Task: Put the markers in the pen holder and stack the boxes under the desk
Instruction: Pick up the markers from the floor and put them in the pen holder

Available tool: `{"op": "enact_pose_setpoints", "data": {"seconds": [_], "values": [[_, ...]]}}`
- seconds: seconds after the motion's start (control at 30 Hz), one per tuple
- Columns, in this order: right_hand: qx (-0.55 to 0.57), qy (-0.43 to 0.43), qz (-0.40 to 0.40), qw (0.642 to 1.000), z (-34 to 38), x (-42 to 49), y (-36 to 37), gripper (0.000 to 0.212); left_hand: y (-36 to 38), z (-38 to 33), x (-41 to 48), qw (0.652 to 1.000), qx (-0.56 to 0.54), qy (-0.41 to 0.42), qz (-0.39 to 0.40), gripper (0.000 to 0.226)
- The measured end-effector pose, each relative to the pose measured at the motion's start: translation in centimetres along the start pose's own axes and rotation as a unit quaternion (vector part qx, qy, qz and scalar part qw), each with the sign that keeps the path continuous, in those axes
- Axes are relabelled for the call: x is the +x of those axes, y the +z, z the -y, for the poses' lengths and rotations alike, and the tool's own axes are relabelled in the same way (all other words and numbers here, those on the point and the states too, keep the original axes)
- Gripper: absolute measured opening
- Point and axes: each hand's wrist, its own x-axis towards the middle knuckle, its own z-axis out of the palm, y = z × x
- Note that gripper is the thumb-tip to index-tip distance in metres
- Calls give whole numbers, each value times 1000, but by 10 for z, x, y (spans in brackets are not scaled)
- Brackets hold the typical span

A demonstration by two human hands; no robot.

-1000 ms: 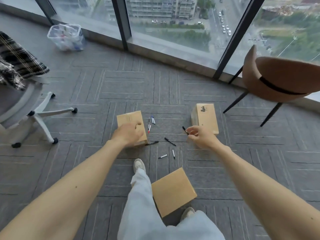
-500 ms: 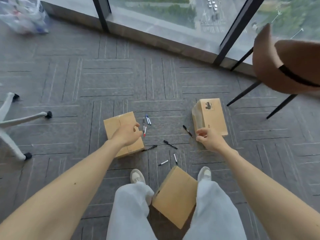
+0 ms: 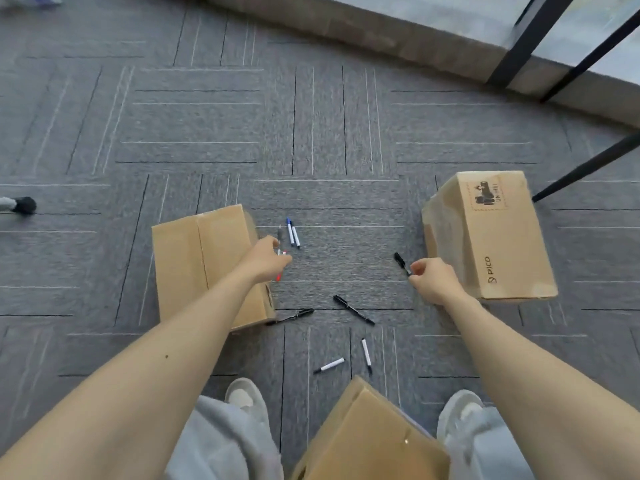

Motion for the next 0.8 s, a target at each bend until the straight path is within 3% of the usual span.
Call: {"op": "enact_pose_setpoints", "data": {"seconds": [0.3,0.6,0.8], "values": [[-49,20,-45,998,-56,158,85,41,88,47,162,996,5,-59,-66,67],[-127,45,-100,986,-87,214,131,45,116,91,219,984,6,-114,-135,75],[-147,16,-126,981,-99,227,140,24,127,93,243,983,29,-122,-134,75]]}}
